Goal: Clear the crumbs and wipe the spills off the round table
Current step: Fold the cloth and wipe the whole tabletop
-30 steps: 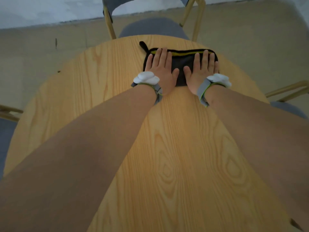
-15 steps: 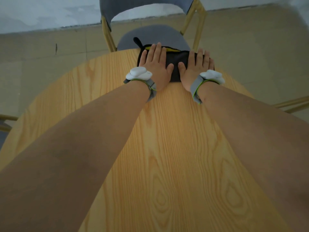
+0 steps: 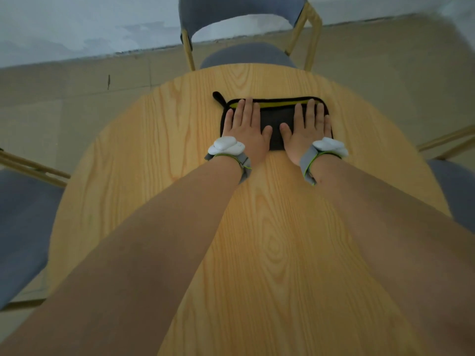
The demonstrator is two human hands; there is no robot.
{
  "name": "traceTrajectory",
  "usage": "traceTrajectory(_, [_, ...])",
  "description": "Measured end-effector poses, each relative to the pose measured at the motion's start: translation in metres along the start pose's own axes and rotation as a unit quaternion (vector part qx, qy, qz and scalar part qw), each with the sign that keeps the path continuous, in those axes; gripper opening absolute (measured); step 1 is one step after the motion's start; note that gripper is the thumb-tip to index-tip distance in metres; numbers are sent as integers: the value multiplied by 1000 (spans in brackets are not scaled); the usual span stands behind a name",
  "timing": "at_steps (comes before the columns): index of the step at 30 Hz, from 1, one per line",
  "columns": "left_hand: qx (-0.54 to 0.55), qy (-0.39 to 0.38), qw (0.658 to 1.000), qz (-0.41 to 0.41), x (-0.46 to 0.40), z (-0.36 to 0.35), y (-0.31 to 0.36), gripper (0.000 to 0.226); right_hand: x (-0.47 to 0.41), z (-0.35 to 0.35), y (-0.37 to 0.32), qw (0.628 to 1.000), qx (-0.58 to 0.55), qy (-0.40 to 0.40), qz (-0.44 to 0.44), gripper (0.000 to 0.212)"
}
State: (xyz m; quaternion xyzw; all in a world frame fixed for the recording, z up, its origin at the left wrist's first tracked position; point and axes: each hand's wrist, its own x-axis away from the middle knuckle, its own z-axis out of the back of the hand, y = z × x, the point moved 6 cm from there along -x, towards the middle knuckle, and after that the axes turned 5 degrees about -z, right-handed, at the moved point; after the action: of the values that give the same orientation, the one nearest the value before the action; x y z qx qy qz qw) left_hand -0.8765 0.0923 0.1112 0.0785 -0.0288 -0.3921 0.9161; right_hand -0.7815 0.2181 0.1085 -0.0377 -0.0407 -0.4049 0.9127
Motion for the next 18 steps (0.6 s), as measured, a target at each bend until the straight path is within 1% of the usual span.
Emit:
traceTrajectory(5, [8, -30, 999, -19, 100, 3, -4, 79, 101, -15, 1, 1000, 2, -9, -22, 71])
traceTrajectory(10, [-10, -16, 999, -36, 198, 8, -6, 73, 202, -23, -3, 999, -2, -8, -34, 71])
traceTrajectory(13, [-4, -25, 999, -25, 232, 7, -9, 70, 235, -28, -2, 1000, 5, -16, -27, 71])
traceTrajectory(18, [9, -32, 999, -15, 304, 8, -2, 70, 303, -35, 4, 1000, 8, -5, -12, 74])
